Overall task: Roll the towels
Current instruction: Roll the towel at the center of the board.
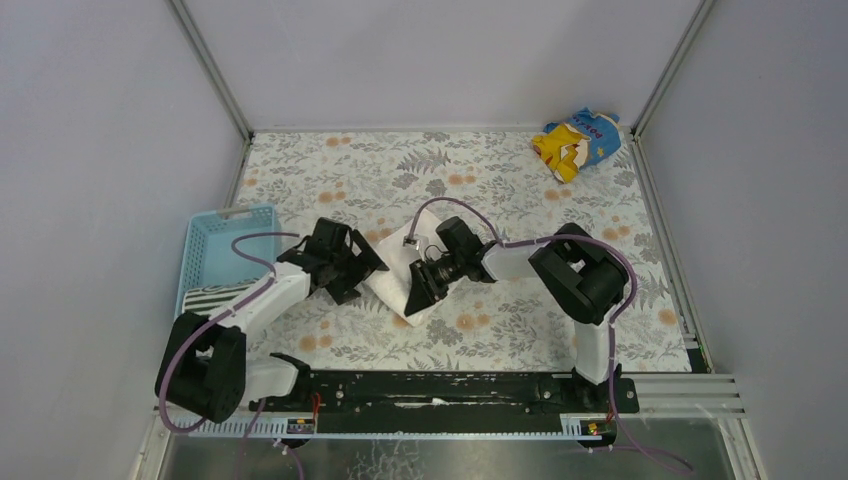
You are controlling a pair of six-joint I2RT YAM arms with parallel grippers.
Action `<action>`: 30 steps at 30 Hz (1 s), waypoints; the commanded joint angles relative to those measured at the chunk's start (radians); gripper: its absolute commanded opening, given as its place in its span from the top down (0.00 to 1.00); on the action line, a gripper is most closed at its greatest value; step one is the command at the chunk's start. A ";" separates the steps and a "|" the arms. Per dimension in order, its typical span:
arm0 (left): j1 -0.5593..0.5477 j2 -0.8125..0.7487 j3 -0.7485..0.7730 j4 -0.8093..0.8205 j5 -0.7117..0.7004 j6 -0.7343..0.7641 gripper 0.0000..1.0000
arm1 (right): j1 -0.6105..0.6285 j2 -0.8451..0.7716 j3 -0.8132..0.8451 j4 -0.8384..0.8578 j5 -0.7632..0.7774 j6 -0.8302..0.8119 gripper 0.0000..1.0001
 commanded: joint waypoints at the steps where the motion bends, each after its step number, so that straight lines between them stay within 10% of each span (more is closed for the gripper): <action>1: -0.009 0.066 0.027 0.077 -0.039 -0.011 0.08 | -0.013 0.050 -0.051 0.008 -0.038 0.085 0.86; 13: -0.058 0.254 0.067 0.124 -0.118 -0.004 0.37 | -0.022 -0.056 -0.061 -0.123 0.142 0.016 0.60; 21: -0.062 0.302 0.071 0.094 -0.141 0.014 0.53 | 0.068 -0.284 -0.025 -0.334 0.543 -0.131 0.28; 30: -0.085 0.321 0.114 0.041 -0.157 0.030 0.52 | 0.329 -0.397 0.046 -0.434 1.164 -0.251 0.17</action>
